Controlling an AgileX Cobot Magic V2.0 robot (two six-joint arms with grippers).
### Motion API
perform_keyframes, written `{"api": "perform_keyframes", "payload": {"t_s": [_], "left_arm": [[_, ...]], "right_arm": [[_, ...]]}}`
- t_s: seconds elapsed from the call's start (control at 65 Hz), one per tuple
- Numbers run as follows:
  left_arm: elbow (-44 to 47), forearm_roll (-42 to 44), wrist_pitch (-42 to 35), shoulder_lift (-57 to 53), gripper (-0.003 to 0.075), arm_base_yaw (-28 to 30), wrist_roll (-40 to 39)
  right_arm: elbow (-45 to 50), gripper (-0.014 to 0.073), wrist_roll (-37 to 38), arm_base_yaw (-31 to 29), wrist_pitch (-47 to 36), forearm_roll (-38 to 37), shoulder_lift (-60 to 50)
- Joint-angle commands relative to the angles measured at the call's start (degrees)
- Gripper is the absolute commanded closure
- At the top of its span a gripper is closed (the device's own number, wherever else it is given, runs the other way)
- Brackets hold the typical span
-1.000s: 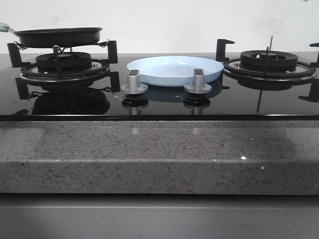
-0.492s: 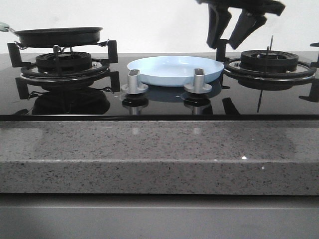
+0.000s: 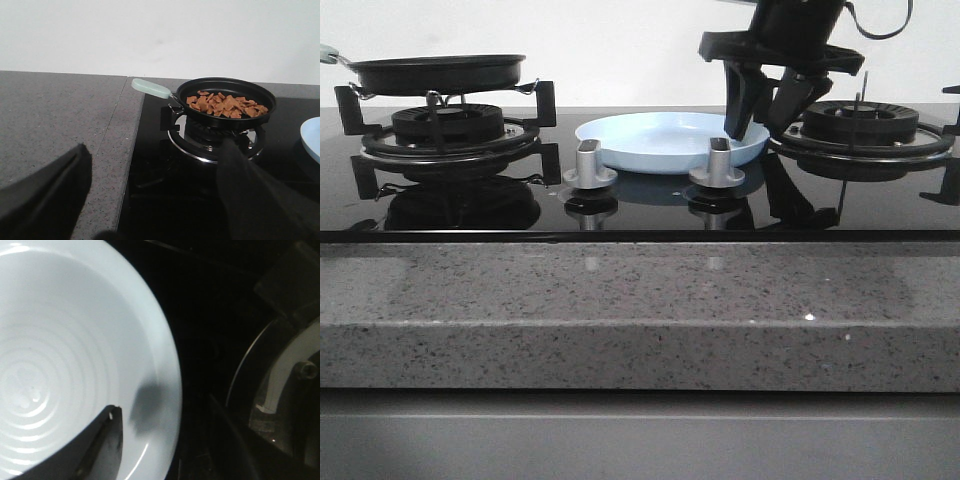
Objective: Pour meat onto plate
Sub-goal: 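Grasp the light blue plate rim with the right gripper, then lift the plate with the right gripper and tilt it toward the pan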
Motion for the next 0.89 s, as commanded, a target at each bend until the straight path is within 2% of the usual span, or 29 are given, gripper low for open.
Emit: {"api": "perform_keyframes", "payload": {"t_s": [0.0, 0.092, 0.2, 0.415, 0.508, 0.708, 0.877], "left_arm": [[-2.10, -0.47, -4.59, 0.53, 0.0210, 0.03, -0.49], [-2.10, -0.47, -4.59, 0.53, 0.0210, 0.03, -0.49], [-2.10, -0.47, -4.59, 0.53, 0.0210, 0.03, -0.49], [-2.10, -0.47, -4.59, 0.53, 0.0210, 0.03, -0.49], [-2.10, -0.47, -4.59, 0.53, 0.0210, 0.03, -0.49], [-2.10, -0.47, -4.59, 0.53, 0.0210, 0.03, -0.49], [-2.10, -0.47, -4.59, 0.53, 0.0210, 0.03, -0.49]], "right_arm": [[-1.99, 0.0195, -0.82, 0.21, -1.53, 0.00, -3.32], [-1.99, 0.0209, -0.82, 0.21, -1.64, 0.00, -3.27], [-1.99, 0.0292, -0.82, 0.21, -1.64, 0.00, -3.21], [-1.99, 0.0578, -1.11, 0.21, -1.32, 0.00, -3.03], [-2.18, 0.0671, -1.11, 0.21, -0.77, 0.00, -3.03], [-4.59, 0.0663, -1.11, 0.15, 1.35, 0.00, -3.10], [-10.67, 0.0663, -1.11, 0.15, 6.32, 0.22, -3.27]]}}
